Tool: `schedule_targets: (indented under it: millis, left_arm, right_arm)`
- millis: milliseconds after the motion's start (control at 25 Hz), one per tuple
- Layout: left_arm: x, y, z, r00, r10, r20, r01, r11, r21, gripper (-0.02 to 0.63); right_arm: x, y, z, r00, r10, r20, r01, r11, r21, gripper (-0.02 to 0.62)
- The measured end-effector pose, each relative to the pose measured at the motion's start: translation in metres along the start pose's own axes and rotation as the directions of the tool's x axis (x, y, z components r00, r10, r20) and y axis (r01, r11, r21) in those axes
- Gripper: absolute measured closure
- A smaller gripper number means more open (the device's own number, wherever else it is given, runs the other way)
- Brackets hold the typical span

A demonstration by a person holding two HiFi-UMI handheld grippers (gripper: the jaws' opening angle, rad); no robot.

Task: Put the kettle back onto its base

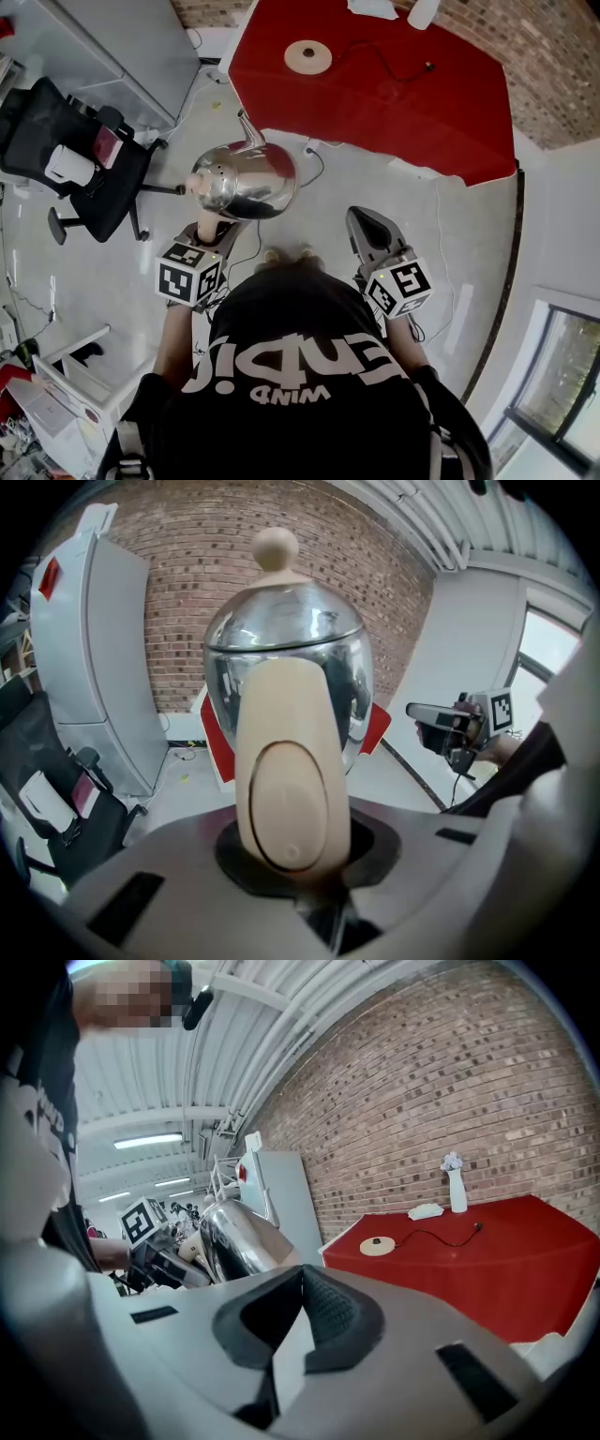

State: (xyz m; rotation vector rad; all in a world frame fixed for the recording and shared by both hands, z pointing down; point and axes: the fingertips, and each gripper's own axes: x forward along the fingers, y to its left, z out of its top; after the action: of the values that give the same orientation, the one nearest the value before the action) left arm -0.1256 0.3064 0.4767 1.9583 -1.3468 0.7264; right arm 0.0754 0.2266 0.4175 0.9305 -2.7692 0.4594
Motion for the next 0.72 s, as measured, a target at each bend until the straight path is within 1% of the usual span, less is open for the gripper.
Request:
schedule_targets:
  millis: [400,720]
  left_arm:
    - [0.013,-0.014,0.006,1.0,0.004,-0.011,-0.005,1.0,-0.02,0.548]
    - [0.028,-0.027,0.015,1.0,0.02,0.007,-0.019,0.999,-0.045,0.548]
  right_arm:
    - [-0.015,-0.03,-0.001,1.0,-0.026,-0.009,0.026,0.999,0.021,0.572]
    - [-0.026,-0.058,-0.006,1.0,-0.017,-0.02,0.017,1.0,0.016,0.572]
